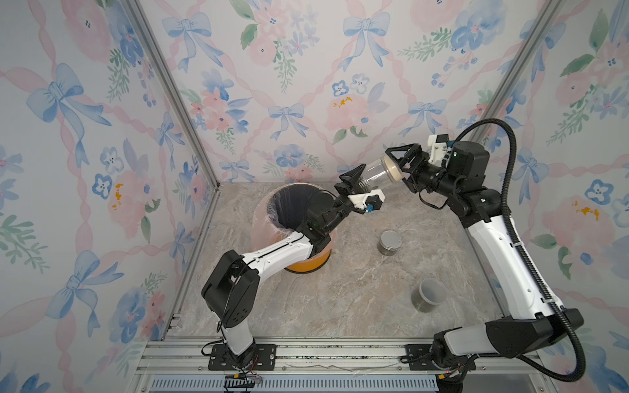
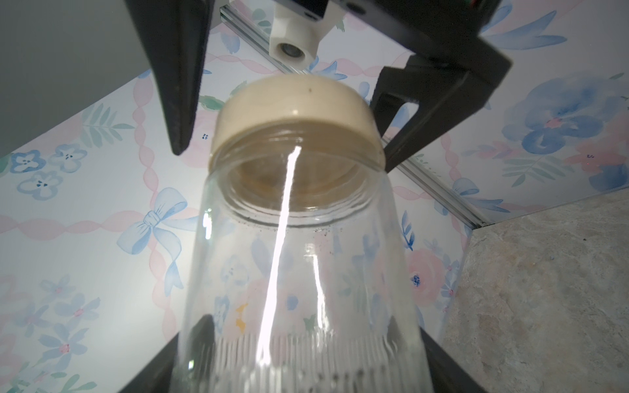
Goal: Empty moldy tea leaves from jars
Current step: Unscrew the lid from the jar.
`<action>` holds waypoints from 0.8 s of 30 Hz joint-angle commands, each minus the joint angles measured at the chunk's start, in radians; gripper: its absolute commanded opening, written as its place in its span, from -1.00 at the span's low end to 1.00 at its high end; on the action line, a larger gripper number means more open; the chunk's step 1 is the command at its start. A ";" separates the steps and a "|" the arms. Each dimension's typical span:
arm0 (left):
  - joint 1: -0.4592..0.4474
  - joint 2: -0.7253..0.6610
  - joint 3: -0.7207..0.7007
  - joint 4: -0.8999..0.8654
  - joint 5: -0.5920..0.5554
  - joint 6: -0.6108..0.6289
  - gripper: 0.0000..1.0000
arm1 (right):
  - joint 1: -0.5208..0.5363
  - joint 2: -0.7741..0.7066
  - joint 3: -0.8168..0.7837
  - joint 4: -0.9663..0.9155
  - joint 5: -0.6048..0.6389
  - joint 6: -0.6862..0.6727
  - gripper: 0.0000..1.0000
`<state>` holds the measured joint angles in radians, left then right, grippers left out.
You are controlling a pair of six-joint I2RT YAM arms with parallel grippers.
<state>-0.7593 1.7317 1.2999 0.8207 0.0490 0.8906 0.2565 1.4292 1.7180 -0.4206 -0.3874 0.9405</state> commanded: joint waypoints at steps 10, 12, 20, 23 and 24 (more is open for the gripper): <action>-0.005 0.001 0.047 0.083 -0.002 0.005 -0.57 | 0.015 0.011 0.027 -0.055 0.013 -0.059 0.74; -0.005 0.002 0.044 0.083 -0.002 0.007 -0.57 | 0.016 0.013 0.026 -0.055 0.012 -0.062 0.69; -0.004 0.004 0.047 0.075 0.001 0.002 -0.57 | 0.020 0.010 0.014 -0.038 -0.002 -0.068 0.44; -0.004 0.006 0.049 0.070 0.004 -0.004 -0.57 | 0.020 0.009 0.007 -0.030 -0.009 -0.069 0.32; -0.005 0.006 0.050 0.067 0.006 -0.009 -0.57 | 0.020 0.010 0.005 -0.029 -0.012 -0.069 0.30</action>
<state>-0.7593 1.7359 1.3003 0.8139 0.0490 0.8902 0.2584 1.4296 1.7184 -0.4572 -0.3767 0.8883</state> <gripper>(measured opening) 0.808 0.799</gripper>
